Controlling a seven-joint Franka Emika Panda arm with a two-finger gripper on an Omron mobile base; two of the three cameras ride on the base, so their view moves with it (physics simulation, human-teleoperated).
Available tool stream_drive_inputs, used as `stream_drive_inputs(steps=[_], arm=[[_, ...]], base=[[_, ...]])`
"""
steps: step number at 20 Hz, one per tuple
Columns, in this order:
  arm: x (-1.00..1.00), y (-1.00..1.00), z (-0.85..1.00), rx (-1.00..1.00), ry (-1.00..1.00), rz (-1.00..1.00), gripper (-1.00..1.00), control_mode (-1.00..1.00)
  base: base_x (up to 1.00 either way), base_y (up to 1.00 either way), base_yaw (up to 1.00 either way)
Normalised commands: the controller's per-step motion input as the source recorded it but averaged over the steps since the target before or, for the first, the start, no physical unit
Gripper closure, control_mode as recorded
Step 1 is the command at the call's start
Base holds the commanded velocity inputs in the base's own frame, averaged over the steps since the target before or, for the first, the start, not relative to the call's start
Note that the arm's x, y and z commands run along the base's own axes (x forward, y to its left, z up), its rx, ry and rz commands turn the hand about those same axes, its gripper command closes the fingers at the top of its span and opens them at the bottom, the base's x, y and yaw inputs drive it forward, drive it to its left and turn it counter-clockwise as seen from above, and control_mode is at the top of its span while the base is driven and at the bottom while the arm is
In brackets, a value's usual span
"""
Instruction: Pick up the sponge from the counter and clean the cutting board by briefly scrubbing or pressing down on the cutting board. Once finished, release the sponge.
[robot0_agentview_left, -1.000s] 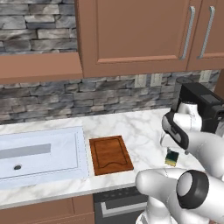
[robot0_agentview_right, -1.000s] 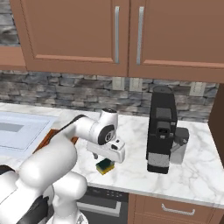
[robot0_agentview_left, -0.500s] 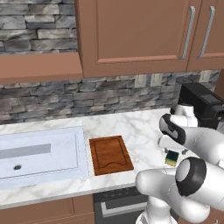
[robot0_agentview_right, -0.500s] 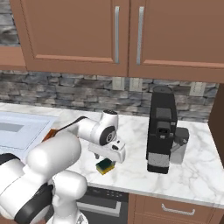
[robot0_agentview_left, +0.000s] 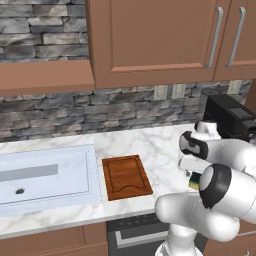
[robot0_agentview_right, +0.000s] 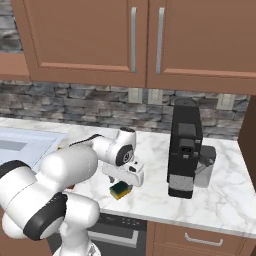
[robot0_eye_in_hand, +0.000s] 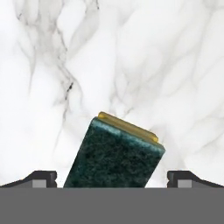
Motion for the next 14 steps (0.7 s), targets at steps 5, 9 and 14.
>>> stream_drive_inputs(steps=[5, 9, 14], arm=[[0.02, 0.0, -0.17, 0.0, 0.02, 0.0, -1.0, -1.0], [0.01, 0.0, -0.18, 0.0, 0.02, 0.0, -1.0, -1.0], [0.0, 0.0, -0.24, 0.0, 0.02, 0.0, -1.0, -1.0]], base=[[0.0, 0.0, 0.0], [0.0, 0.0, 0.0], [0.0, 0.0, 0.0]])
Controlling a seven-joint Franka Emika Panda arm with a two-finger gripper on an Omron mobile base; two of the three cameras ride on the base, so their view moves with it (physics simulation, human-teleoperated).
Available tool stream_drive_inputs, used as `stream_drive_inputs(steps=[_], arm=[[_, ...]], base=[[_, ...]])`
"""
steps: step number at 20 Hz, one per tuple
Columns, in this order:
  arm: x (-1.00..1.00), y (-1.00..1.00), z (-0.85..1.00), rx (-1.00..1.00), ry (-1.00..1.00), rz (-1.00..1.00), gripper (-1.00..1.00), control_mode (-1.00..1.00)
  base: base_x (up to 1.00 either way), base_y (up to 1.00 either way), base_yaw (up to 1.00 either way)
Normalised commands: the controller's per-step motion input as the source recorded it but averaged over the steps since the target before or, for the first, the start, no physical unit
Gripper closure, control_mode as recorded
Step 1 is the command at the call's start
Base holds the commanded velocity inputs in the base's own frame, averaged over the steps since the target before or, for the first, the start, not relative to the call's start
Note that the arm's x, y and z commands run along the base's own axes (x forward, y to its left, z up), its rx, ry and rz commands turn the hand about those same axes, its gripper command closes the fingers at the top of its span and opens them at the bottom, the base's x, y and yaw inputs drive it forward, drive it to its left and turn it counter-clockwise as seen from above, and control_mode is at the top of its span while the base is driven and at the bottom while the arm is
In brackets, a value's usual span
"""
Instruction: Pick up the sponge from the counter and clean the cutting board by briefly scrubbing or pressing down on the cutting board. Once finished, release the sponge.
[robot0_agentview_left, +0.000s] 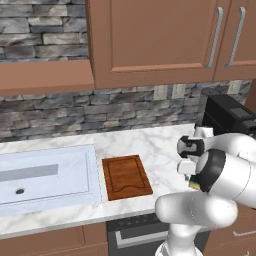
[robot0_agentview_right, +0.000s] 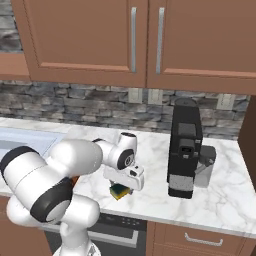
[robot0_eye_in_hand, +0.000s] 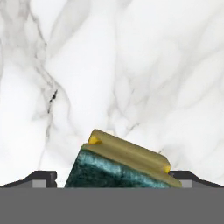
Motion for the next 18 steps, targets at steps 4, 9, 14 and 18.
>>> stream_drive_inputs(steps=[4, 9, 14, 18], arm=[[0.01, 0.01, -0.25, 0.0, 0.0, 0.0, 1.0, -1.0], [0.0, 0.01, -0.01, 0.0, 0.0, -0.01, 1.0, -1.0], [-0.06, 0.14, 0.27, 0.0, 0.0, -0.05, 1.0, -1.0], [-0.01, 0.42, 0.53, 0.0, 0.01, -0.04, 1.0, -1.0]], base=[[0.0, 0.0, 0.0], [0.0, 0.0, 0.0], [0.0, 0.0, 0.0], [0.0, 0.0, 0.0]])
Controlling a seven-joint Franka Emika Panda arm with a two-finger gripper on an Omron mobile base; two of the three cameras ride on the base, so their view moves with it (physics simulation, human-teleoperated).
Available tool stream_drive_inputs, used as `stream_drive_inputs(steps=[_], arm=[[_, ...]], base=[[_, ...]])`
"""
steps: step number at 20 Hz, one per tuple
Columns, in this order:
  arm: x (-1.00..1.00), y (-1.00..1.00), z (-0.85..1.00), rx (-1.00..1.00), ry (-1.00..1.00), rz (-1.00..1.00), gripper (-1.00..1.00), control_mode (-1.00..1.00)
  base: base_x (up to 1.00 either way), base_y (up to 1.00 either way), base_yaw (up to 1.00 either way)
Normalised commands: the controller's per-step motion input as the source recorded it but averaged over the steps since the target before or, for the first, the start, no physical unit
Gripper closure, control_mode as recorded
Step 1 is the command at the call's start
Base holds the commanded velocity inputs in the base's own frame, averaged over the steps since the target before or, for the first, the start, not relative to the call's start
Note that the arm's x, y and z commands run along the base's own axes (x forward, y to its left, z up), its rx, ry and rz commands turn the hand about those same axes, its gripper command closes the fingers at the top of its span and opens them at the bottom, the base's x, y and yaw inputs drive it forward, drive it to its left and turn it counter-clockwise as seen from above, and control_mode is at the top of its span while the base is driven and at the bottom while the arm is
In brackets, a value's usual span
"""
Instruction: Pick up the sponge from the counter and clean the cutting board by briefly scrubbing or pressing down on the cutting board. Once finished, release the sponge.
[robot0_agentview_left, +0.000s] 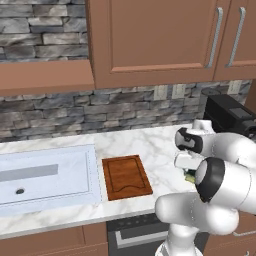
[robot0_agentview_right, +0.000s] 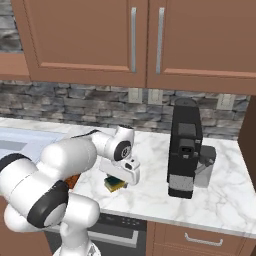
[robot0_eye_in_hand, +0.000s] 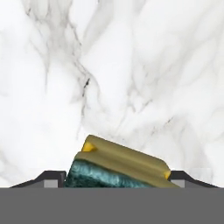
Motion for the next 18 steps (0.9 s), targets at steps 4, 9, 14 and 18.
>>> stream_drive_inputs(steps=[4, 9, 14, 18], arm=[[0.0, 0.59, 0.47, 0.0, 0.1, -0.11, 1.0, -1.0], [0.0, 0.74, 0.28, 0.0, 0.15, -0.18, 1.0, -1.0], [0.0, 0.75, 0.04, 0.0, 0.16, -0.25, 1.0, -1.0], [0.0, 0.73, 0.0, 0.0, 0.19, -0.26, 1.0, -1.0]], base=[[0.0, 0.0, 0.0], [0.0, 0.0, 0.0], [0.0, 0.0, 0.0], [0.0, 0.0, 0.0]])
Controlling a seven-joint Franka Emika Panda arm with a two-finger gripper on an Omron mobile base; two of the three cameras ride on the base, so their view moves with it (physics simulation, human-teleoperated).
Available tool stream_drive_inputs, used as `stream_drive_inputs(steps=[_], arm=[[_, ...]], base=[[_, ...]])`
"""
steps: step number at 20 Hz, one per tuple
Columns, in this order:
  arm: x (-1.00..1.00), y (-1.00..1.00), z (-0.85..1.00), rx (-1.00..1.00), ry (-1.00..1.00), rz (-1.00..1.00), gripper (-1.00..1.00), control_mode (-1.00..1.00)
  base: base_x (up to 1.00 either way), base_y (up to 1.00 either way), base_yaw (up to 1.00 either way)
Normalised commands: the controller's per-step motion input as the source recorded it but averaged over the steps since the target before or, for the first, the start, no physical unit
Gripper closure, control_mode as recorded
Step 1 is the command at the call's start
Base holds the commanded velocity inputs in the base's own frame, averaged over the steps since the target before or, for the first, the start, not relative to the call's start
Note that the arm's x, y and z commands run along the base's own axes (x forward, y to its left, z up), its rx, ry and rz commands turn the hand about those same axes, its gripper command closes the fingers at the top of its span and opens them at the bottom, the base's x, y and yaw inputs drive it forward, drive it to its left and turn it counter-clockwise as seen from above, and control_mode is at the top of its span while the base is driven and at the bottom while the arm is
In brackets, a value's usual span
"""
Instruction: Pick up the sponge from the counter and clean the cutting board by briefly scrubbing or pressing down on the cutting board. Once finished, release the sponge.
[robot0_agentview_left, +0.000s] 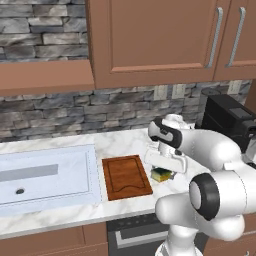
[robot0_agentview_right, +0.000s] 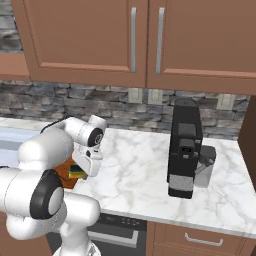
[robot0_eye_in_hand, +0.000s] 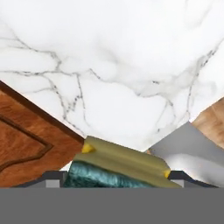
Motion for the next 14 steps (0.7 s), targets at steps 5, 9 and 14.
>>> stream_drive_inputs(steps=[5, 9, 14], arm=[[-0.01, 0.46, -0.07, -0.01, 0.11, -0.25, 1.0, -1.0], [-0.05, 0.04, -0.2, -0.08, 0.0, -0.29, 1.0, -1.0], [0.0, 0.0, -0.28, -0.21, 0.0, -0.27, 1.0, -1.0]], base=[[0.0, 0.0, 0.0], [0.0, 0.0, 0.0], [0.0, 0.0, 0.0]])
